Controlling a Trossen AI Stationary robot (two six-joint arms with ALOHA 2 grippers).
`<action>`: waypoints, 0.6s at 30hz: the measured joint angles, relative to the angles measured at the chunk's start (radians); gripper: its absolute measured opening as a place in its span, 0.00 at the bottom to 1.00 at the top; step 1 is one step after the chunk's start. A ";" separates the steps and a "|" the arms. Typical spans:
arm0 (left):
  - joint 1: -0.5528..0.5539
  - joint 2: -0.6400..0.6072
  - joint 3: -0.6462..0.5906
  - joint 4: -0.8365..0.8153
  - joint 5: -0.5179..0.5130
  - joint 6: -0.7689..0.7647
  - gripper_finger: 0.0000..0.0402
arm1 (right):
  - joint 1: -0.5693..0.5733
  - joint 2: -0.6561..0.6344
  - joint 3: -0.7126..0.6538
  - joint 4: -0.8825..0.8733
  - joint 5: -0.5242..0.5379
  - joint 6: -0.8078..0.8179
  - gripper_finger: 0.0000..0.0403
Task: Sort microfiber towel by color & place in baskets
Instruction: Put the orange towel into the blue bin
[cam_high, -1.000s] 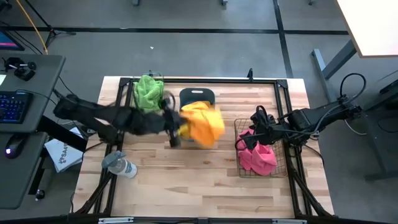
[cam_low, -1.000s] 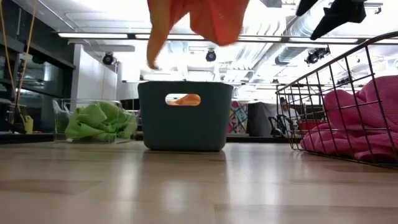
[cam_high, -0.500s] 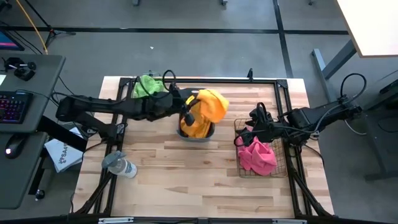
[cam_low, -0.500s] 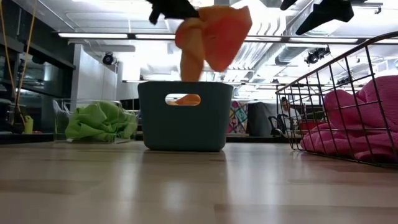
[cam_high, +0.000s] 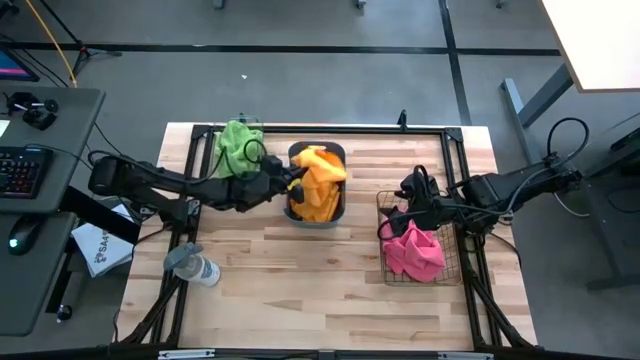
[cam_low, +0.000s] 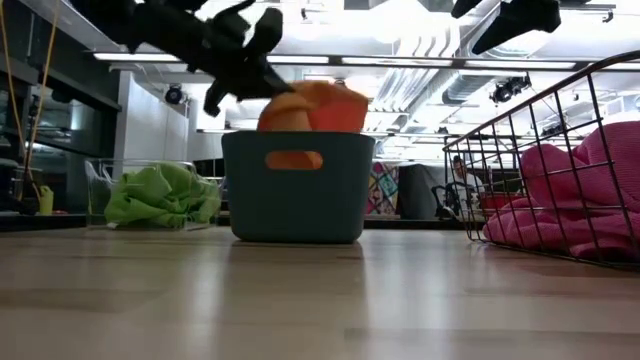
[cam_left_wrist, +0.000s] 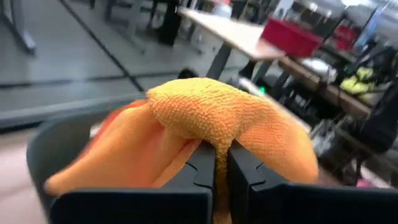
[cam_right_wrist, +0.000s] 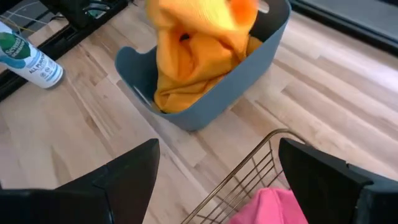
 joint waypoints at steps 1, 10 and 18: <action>-0.007 -0.002 0.000 -0.033 0.003 -0.019 0.00 | 0.000 0.000 0.000 0.000 0.005 -0.006 0.81; 0.053 0.000 0.157 -0.556 0.257 0.044 0.00 | -0.032 0.000 0.000 0.004 0.030 0.002 0.81; 0.245 0.072 0.337 -0.804 0.621 0.445 0.00 | -0.111 0.000 0.000 0.005 0.029 0.119 0.81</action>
